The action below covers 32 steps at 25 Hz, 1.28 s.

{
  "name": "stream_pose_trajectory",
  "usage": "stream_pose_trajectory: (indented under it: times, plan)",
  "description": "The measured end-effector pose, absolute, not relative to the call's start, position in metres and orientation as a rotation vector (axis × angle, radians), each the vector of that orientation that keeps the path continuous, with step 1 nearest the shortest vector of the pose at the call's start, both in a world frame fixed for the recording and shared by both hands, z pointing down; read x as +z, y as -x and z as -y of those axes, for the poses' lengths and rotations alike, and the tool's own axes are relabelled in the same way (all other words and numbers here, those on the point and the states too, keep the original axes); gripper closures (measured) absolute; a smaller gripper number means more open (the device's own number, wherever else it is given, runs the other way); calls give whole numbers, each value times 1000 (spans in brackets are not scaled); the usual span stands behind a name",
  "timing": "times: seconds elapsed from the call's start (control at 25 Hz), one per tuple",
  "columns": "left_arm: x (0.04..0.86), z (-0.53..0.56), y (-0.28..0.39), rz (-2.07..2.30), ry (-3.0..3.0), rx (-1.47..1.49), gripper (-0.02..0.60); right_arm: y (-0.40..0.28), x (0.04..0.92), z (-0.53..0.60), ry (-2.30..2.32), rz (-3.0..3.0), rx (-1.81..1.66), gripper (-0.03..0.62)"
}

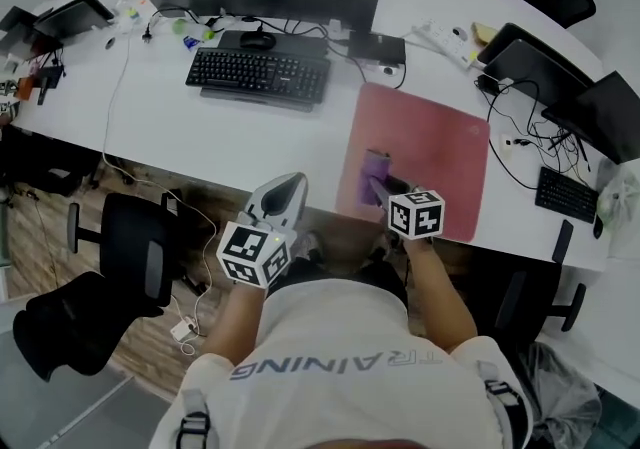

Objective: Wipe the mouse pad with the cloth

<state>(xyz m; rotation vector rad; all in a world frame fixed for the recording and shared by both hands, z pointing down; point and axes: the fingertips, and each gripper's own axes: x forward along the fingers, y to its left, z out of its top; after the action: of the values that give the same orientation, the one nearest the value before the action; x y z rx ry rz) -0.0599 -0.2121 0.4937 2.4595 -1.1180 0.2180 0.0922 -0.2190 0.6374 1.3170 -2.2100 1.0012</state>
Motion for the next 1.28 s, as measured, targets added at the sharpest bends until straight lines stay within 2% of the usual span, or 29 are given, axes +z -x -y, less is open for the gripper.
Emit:
stream_pose_trajectory:
  times: [0.24,0.56,0.88,1.28]
  plan:
    - [506,199,100,1128,-2427,217,551,-21,695,214,-1177,2139,1029,499]
    - [511,187,102,1136,-2412,242,549,-19,739,197,-1150,2076,1102,499]
    - [498,175,54,1170,-2418,248,551,-61,737,185,-1145,2097,1127,499]
    - [491,151,-27,1140,-2440,249,550,-164,738,157,-1207,2034,1116,498]
